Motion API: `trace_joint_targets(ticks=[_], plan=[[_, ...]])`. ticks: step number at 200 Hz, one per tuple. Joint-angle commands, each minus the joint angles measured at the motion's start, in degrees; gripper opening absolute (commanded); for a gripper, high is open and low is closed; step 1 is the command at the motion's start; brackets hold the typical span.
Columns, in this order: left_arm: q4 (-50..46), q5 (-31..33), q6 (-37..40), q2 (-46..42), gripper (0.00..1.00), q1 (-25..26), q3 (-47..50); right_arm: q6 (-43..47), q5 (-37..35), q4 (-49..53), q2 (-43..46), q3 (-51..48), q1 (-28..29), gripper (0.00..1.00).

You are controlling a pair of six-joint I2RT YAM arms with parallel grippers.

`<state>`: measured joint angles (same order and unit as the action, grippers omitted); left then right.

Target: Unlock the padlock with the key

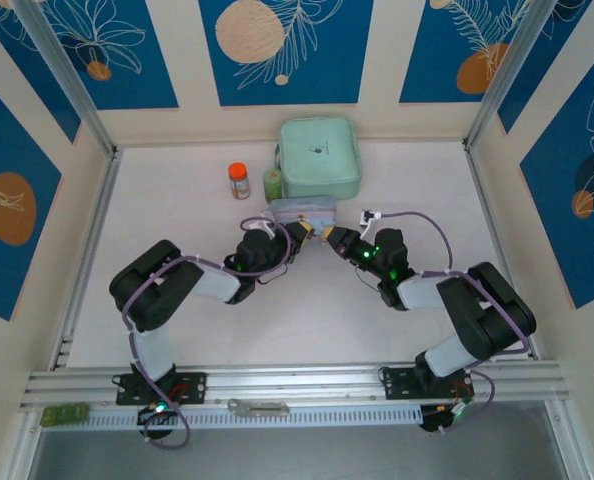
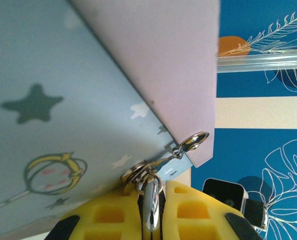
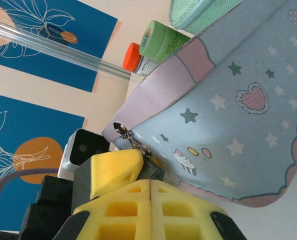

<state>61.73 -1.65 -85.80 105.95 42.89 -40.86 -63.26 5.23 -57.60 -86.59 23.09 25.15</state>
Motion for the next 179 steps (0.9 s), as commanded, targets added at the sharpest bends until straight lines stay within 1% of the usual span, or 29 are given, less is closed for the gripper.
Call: trace_joint_targets(ticks=[1, 46, 84, 106, 127, 151, 179], plan=[[6.02, 0.49, -1.56, -0.97, 0.0, 1.12, -0.88, 0.53, -0.55, -4.64, -1.85, 1.9, 1.12, 0.0], [6.57, 2.62, -5.37, -2.39, 0.0, 1.92, -0.48, -1.72, -1.59, -11.62, -5.75, 1.27, 1.4, 0.0], [6.91, 4.07, -6.53, -3.03, 0.0, 1.93, -1.05, -2.74, -1.37, -13.67, -7.42, 1.01, 1.84, 0.0], [7.08, 4.46, -6.9, -2.81, 0.0, 1.93, -0.72, -3.51, -1.33, -15.2, -7.18, -0.53, 0.52, 0.0], [7.19, 4.9, -6.7, -2.61, 0.0, 1.9, -0.12, -3.15, -0.88, -14.59, -5.82, -1.63, -0.43, 0.0], [7.41, 4.52, -6.53, -2.08, 0.0, 1.93, -0.34, -1.92, -1.26, -12.39, -4.32, -1.79, -0.11, 0.0], [7.61, 3.12, -6.44, -1.62, 0.0, 1.93, -1.56, -2.48, -0.19, -13.0, -6.45, -0.1, 0.92, 0.0]])
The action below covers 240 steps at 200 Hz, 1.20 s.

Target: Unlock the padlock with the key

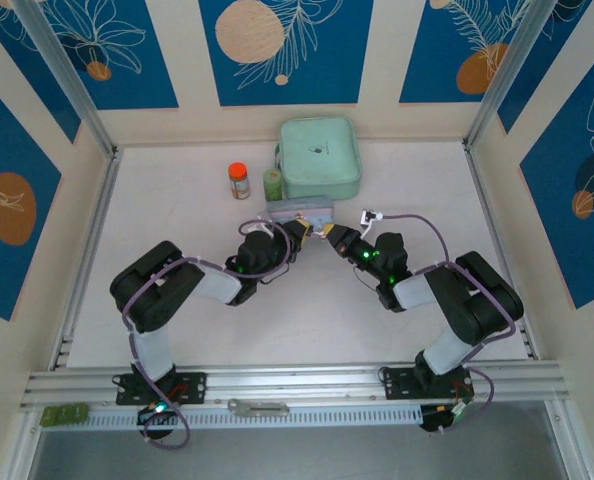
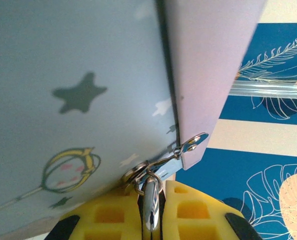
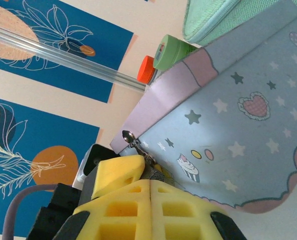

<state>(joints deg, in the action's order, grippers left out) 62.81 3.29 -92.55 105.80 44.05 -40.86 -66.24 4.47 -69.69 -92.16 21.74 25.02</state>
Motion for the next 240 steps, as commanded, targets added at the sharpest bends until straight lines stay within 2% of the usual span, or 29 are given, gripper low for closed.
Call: trace_joint_targets(ticks=[1, 46, 87, 125, 153, 215, 240], plan=[[6.58, -1.85, 0.33, -1.47, 0.0, 0.77, -1.66, 0.36, 0.6, -1.03, -1.07, 1.32, 1.11, 0.0], [8.38, -3.32, 0.46, -1.82, 0.0, 0.77, -2.44, -1.09, 1.77, -3.33, -7.78, 3.67, 3.64, 0.0], [6.49, -7.42, 1.32, -2.89, 0.0, 0.77, -3.27, -1.53, 3.73, -6.79, -12.84, 6.28, 4.14, 0.0], [-1.17, -10.18, 4.11, -6.39, 0.0, 0.68, -0.58, 1.86, 4.43, -1.12, -7.76, 6.1, 2.67, 0.0], [-5.15, -10.16, 6.78, -8.13, 0.0, 0.68, 0.39, 3.59, 4.07, 4.32, -4.71, 7.43, 4.46, 0.0], [-9.24, -9.08, 11.22, -7.43, 0.0, 0.8, -1.25, -1.62, 2.9, -0.82, -7.21, 7.03, 5.72, 0.0], [-8.8, -8.83, 12.53, -6.31, 0.0, 0.84, -0.98, -2.03, 2.27, 2.22, -5.12, 6.67, 5.75, 0.0]])
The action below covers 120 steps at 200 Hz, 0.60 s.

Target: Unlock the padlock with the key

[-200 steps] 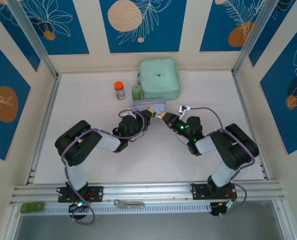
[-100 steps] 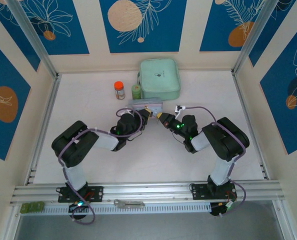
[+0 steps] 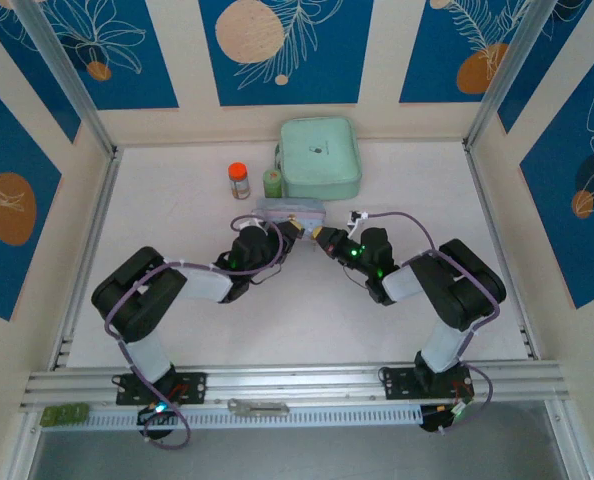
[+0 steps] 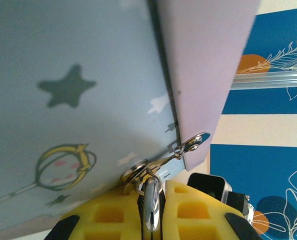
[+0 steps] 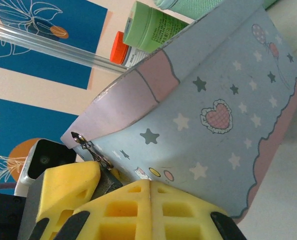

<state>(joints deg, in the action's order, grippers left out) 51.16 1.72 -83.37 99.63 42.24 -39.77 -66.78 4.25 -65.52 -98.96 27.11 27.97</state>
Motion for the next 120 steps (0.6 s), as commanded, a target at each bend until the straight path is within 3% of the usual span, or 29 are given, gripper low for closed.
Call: trace_joint_targets(ticks=[1, 89, 120], plan=[[2.92, -7.25, 3.37, -0.06, 0.0, 2.67, -2.07, -1.5, 2.46, -1.75, 1.76, 1.37, 2.8, 0.0], [5.83, -7.69, 2.17, 4.25, 0.0, 3.09, -3.34, -4.06, 2.41, -2.57, 0.03, 3.03, 3.58, 0.0], [4.07, -8.37, 0.52, 2.69, 0.0, 2.51, -2.91, 2.24, 4.62, -0.13, 0.95, 1.94, 2.69, 0.0]])
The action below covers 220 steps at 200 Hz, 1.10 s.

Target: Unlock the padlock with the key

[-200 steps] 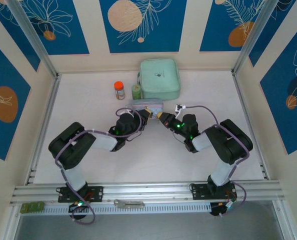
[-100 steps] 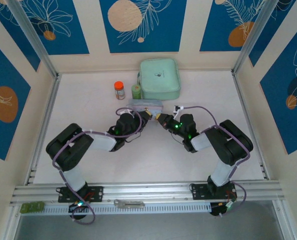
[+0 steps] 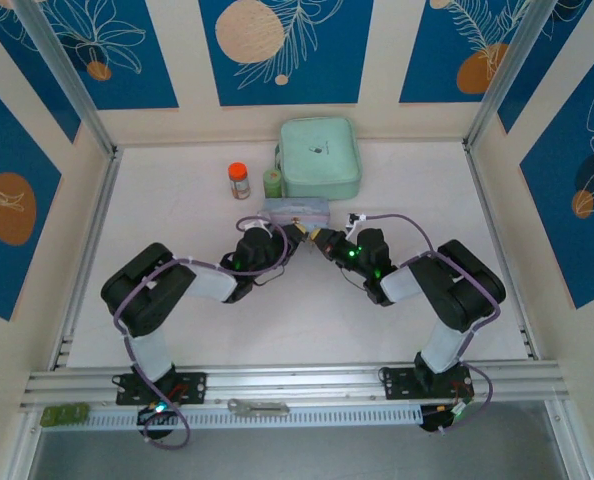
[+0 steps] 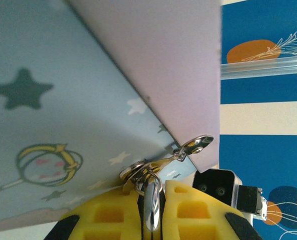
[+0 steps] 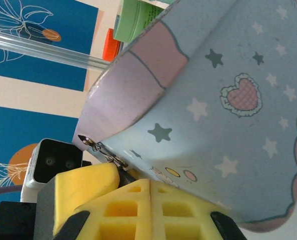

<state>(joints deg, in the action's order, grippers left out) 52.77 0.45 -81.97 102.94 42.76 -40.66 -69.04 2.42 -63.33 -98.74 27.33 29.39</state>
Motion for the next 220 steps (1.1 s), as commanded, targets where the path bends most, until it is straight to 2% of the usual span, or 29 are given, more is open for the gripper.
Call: trace_joint_targets(ticks=[1, 25, 51, 87, 114, 142, 159, 193, 220], plan=[[2.31, -7.12, -0.89, -0.71, 0.0, 1.94, -1.99, 4.82, 6.5, -2.1, 0.82, 1.65, 1.24, 0.0], [-0.17, -9.33, -0.17, -2.51, 0.0, 0.5, -1.6, 9.14, 14.32, -0.25, 2.99, 0.33, -1.15, 0.0], [-0.45, -12.67, 1.68, -3.01, 0.0, -1.64, -0.87, 12.82, 18.96, 7.61, 8.59, -0.61, -2.89, 0.23], [1.19, -16.52, 2.17, -2.04, 0.0, -3.48, -0.63, 20.13, 24.22, 21.13, 15.79, 1.14, -4.95, 0.39], [1.5, -17.13, 2.52, -1.58, 0.0, -3.74, -1.38, 20.33, 28.76, 20.56, 14.5, 1.06, -7.15, 0.42], [1.21, -17.5, 2.36, -1.16, 0.0, -4.07, -1.89, 20.67, 32.9, 18.0, 11.18, 1.55, -7.59, 0.39], [0.27, -17.5, 2.26, -1.15, 0.0, -4.16, -1.96, 24.86, 29.86, 22.41, 12.13, 1.53, -7.37, 0.39], [-4.83, -17.08, 3.18, -2.19, 0.0, -4.39, -2.57, 41.92, 13.01, 47.8, 21.16, 6.08, -3.1, 0.43], [-7.6, -16.81, 3.24, -2.56, 0.0, -4.46, -3.27, 50.19, 6.81, 59.5, 22.65, 10.88, -0.43, 0.43]])
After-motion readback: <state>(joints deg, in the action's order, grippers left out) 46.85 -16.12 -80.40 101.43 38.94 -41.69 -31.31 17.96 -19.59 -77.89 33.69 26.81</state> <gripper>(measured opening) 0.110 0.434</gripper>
